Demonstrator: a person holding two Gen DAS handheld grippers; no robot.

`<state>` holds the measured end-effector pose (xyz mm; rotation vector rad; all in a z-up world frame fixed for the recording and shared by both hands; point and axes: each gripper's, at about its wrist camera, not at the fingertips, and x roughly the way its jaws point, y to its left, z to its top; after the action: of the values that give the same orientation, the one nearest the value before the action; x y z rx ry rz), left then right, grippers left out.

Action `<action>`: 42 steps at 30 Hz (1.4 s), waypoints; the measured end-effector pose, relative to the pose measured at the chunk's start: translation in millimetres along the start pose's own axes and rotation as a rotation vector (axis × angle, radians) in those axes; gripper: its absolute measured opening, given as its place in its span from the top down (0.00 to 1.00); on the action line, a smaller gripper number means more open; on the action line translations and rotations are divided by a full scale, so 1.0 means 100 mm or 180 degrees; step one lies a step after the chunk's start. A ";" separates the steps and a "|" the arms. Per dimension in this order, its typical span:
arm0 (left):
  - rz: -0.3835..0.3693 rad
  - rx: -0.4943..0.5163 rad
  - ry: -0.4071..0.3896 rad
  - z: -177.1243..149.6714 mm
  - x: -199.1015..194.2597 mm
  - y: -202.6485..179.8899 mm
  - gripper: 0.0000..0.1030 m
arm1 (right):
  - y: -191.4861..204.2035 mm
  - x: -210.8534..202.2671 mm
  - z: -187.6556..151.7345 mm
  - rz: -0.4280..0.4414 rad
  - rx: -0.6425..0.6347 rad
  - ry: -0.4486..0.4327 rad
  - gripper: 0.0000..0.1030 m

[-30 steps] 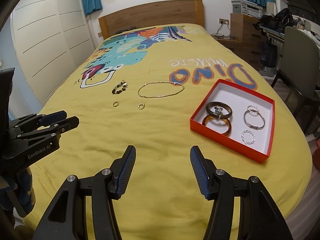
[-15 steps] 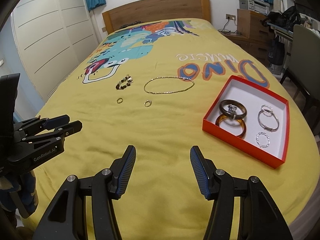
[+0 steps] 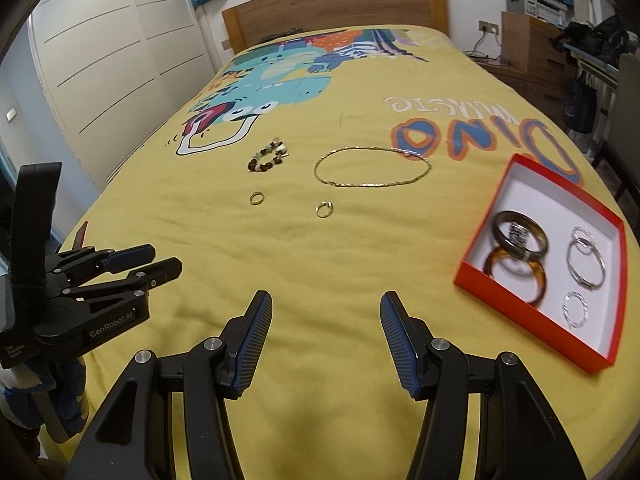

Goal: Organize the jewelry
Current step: 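Move both tools back toward the small silver rings on the bedspread, then grasp a small silver ring with the left tool while the right grasps another ring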

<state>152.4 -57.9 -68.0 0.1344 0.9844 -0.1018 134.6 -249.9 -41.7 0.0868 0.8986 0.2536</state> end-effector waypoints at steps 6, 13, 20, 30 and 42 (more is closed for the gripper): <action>-0.0114 -0.0234 0.0017 0.07 0.21 0.23 0.64 | 0.03 0.23 0.12 0.0039 -0.0058 0.0030 0.47; -0.0240 -0.0295 0.0026 0.31 0.51 0.33 0.64 | 0.02 0.58 0.30 0.0089 -0.0083 0.0060 0.55; -0.0523 -0.0296 0.0061 0.59 0.83 0.34 0.64 | -0.03 0.97 0.51 0.0104 -0.0074 0.0112 0.63; -0.0680 -0.0248 0.0151 0.84 1.23 0.29 0.64 | -0.06 1.44 0.66 0.0095 -0.0103 0.0240 0.64; -0.0563 -0.0057 0.0167 0.88 1.42 0.19 0.73 | 0.00 1.70 0.69 0.0040 -0.0159 0.0294 0.77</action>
<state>305.7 -56.6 -137.4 0.0335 1.0483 -0.2524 289.5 -204.8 -128.1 0.0347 0.9831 0.2933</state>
